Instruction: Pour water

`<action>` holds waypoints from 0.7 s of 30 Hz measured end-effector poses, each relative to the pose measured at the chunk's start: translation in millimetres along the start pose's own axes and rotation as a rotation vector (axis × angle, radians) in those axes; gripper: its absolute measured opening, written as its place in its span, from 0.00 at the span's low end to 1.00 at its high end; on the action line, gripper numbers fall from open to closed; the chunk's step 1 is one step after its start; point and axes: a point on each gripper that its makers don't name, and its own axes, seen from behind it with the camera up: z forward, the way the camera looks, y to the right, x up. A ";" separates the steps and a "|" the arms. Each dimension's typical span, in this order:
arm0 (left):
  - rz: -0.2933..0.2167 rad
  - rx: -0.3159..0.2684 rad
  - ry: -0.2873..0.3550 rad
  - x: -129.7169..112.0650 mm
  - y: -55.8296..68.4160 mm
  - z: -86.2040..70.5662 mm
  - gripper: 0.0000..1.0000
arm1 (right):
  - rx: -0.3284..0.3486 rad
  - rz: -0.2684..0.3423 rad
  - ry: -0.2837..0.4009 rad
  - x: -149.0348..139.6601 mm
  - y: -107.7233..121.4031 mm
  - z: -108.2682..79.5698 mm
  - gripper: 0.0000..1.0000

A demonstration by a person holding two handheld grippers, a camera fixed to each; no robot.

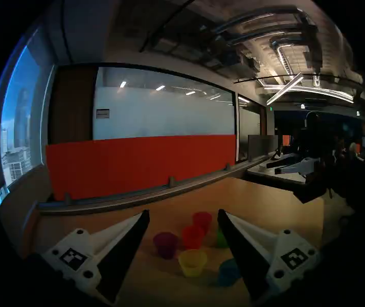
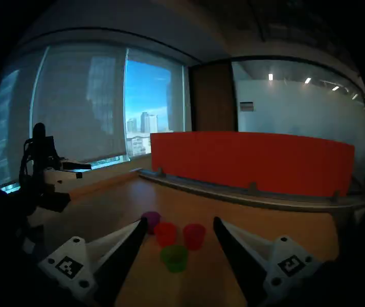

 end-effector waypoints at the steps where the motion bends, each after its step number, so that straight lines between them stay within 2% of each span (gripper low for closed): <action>1: 0.003 -0.006 -0.003 -1.3 1.8 -0.6 1.00 | 0.003 -0.003 -0.009 -2.5 -0.8 0.4 1.00; 15: 0.054 -0.138 -0.021 -11.7 33.9 -4.3 0.99 | 0.012 -0.045 -0.106 -31.7 -0.7 3.4 0.99; 21: 0.049 -0.164 -0.051 -25.3 38.6 0.3 0.99 | 0.018 -0.057 -0.125 -39.0 -0.6 6.6 1.00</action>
